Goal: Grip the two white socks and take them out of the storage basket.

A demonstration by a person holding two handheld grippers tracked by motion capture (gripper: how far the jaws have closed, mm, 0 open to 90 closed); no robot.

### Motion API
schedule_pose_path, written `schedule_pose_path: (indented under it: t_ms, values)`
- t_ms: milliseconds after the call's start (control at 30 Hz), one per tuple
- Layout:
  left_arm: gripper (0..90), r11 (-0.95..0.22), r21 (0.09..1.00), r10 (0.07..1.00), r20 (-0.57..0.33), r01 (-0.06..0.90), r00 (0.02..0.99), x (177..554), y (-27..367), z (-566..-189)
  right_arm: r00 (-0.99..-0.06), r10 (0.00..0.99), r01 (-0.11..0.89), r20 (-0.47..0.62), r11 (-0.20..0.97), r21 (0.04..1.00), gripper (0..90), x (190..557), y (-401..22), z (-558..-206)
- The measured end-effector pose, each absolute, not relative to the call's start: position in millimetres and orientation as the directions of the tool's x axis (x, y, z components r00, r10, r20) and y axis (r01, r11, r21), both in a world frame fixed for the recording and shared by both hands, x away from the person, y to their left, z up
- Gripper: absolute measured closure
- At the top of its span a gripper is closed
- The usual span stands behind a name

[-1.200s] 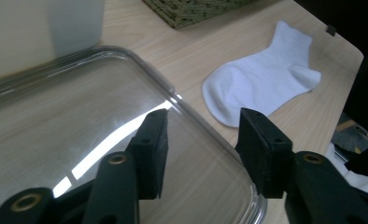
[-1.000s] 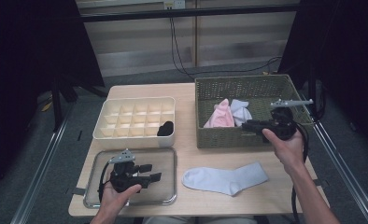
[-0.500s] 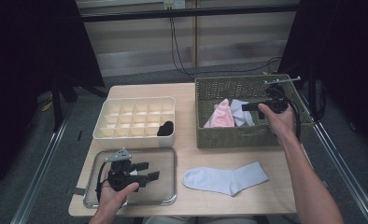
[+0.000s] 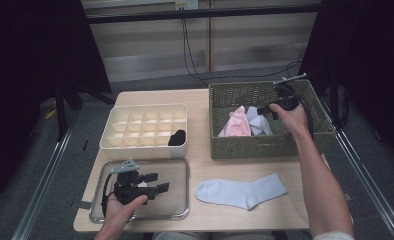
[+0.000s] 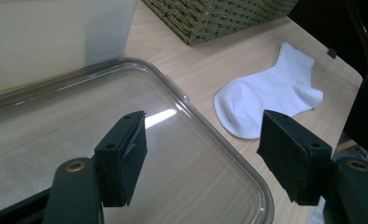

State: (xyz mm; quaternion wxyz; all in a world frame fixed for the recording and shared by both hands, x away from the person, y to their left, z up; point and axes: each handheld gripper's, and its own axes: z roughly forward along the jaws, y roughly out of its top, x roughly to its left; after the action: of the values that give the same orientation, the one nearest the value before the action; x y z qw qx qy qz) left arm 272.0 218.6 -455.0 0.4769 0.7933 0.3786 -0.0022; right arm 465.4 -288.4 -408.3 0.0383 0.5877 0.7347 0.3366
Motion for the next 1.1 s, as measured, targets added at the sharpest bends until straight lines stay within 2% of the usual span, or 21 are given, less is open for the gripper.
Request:
schedule_pose_path:
  t_ms: [67,200,367,633,833,867,967,1100]
  values:
    - [32.1,-0.259,0.754,0.596,-0.367,0.604,0.714,272.4,219.2,-455.5,-0.29,0.893,0.858,0.345,0.083,0.506,67.6,470.3,-288.8,-409.4]
    - [32.0,-0.255,0.756,0.596,-0.367,0.602,0.714,273.1,219.6,-455.0,-0.276,0.896,0.853,0.348,0.061,0.519,70.0,475.2,-293.7,-411.1]
    - [32.1,-0.256,0.759,0.593,-0.366,0.599,0.717,273.0,219.6,-454.9,-0.244,0.9,0.882,0.361,0.052,0.468,68.4,483.1,-295.1,-419.7]
    - [32.1,-0.258,0.757,0.595,-0.365,0.6,0.716,274.2,220.6,-455.6,-0.226,0.926,0.905,0.304,0.084,0.417,62.0,496.4,-288.4,-430.8]
    - [32.3,-0.249,0.756,0.601,-0.37,0.605,0.709,275.9,222.1,-456.5,-0.201,0.925,0.926,0.323,0.071,0.371,62.7,499.7,-288.6,-437.1]
    - [32.3,-0.252,0.755,0.602,-0.367,0.606,0.709,276.2,222.3,-456.6,-0.211,0.919,0.933,0.332,0.088,0.349,64.9,500.2,-285.9,-440.7]
    - [32.4,-0.259,0.748,0.606,-0.367,0.611,0.706,276.6,221.4,-458.7,-0.236,0.915,0.942,0.326,0.133,0.309,83.9,500.2,-279.1,-445.7]
    - [32.6,-0.259,0.744,0.607,-0.37,0.615,0.703,276.8,220.5,-459.1,-0.219,0.908,0.941,0.357,0.1,0.323,87.1,498.6,-283.1,-440.1]
